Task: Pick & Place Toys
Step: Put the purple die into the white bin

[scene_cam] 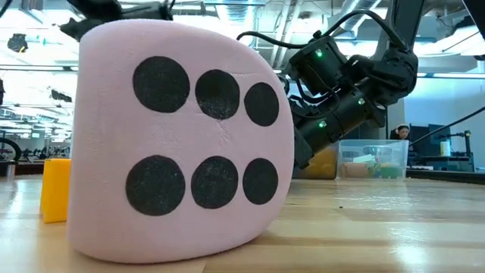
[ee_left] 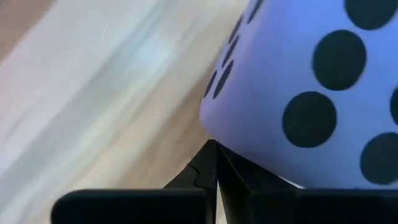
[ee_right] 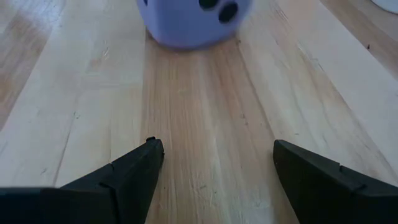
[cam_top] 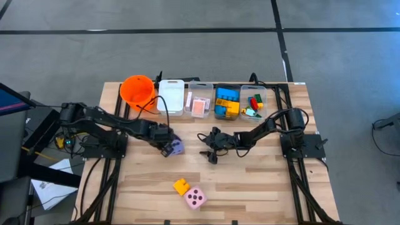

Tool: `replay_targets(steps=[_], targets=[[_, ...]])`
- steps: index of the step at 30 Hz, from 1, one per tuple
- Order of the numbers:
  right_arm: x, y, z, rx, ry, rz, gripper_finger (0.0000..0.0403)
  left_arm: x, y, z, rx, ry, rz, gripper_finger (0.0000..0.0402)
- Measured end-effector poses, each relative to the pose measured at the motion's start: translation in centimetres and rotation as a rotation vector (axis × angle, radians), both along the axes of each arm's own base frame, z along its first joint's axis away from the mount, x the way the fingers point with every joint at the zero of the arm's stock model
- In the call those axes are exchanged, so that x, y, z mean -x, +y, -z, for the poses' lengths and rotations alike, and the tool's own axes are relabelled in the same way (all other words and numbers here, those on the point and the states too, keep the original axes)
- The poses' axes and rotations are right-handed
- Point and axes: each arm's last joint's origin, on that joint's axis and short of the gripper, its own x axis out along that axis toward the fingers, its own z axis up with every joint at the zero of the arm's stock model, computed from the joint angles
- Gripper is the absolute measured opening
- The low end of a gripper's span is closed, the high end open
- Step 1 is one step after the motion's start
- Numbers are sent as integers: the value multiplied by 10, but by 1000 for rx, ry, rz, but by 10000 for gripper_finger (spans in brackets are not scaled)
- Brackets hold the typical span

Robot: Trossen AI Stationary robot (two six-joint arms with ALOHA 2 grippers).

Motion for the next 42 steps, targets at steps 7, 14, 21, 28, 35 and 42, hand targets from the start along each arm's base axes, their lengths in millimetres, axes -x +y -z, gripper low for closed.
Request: replay_targets(steps=[7, 14, 21, 28, 35, 42], targets=[[0, 0, 0, -1, -3, -2, 301, -29, 20, 15, -53, -136, 48, 0], [0, 1, -1, -3, -7, -5, 301, -54, 30, 28, -47, -305, 60, 0], [0, 1, -1, -5, -9, -9, 301, -64, 29, 35, -50, -354, 116, 0], [0, 2, -1, -5, -10, -10, 301, -49, 29, 21, -54, -281, 113, 0], [-1, 6, -2, -15, -24, -32, 301, -26, 25, -4, -50, -236, 82, 0], [-4, 7, -7, -45, -92, -16, 301, -19, 12, -16, -49, -317, 122, 0]])
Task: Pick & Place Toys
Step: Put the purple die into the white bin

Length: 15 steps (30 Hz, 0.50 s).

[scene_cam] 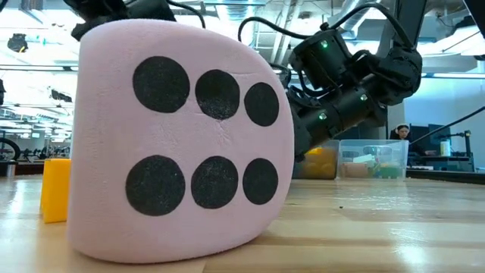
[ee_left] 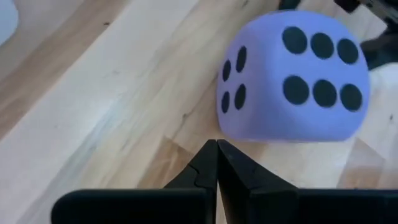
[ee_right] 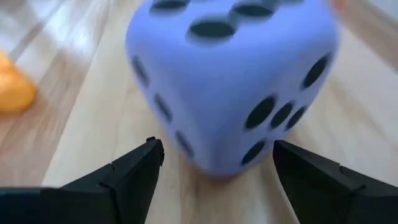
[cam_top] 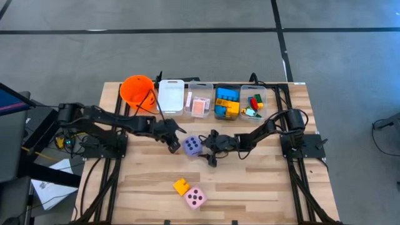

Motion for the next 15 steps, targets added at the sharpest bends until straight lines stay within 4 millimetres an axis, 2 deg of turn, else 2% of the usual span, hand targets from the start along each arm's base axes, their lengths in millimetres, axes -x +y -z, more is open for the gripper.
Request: replay_targets(steps=[5, 15], targets=[[-3, 0, -5, -23, -62, 27, 301, 3, -3, 3, 21, 3, -18, 0], [-3, -1, -6, -37, -66, 42, 301, 5, -4, 6, 29, 8, -27, 0]])
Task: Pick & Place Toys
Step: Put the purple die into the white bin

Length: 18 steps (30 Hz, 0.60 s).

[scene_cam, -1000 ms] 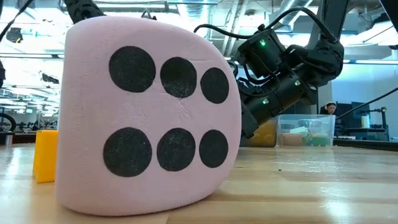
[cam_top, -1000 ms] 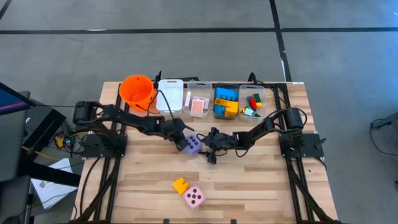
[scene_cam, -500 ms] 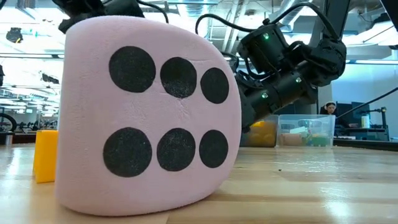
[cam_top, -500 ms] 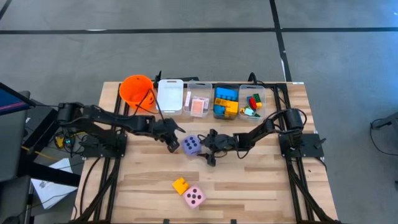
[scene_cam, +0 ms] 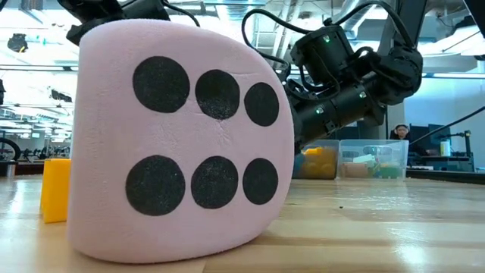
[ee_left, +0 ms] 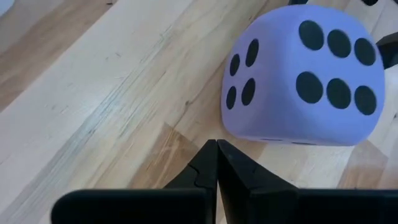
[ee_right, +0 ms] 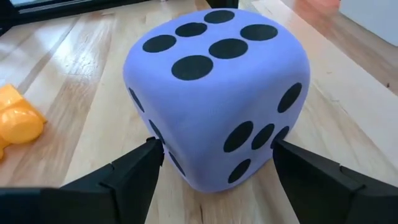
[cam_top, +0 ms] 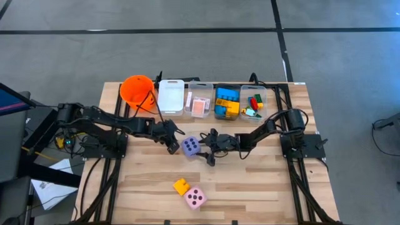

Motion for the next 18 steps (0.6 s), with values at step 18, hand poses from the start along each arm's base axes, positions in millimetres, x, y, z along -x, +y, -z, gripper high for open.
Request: replay_targets(steps=[18], targets=[[0, -2, 0, -12, -1, 42, 282, -4, -7, -3, 54, -49, 65, 0]])
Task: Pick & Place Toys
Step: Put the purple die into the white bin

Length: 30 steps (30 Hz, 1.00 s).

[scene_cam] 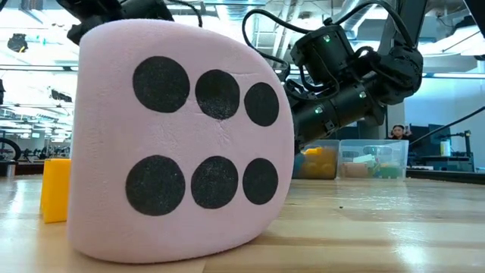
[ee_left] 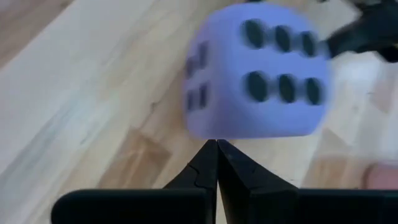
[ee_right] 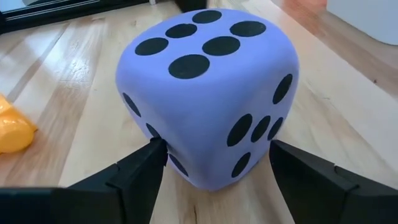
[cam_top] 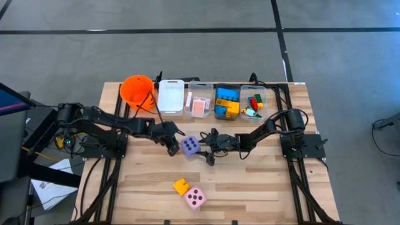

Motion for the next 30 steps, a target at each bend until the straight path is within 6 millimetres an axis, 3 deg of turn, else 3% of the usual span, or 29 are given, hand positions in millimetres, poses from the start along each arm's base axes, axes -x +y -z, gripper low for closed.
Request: replay_targets(steps=[9, 24, 30], targets=[[1, -1, 1, -18, 6, 48, 281, -7, -17, -7, -22, -109, 90, 0], [0, 0, 0, -13, 2, -21, 282, -8, -18, -7, -27, -116, 89, 0], [-1, 4, -2, 10, -16, -53, 323, -8, -18, -7, -28, -114, 88, 0]])
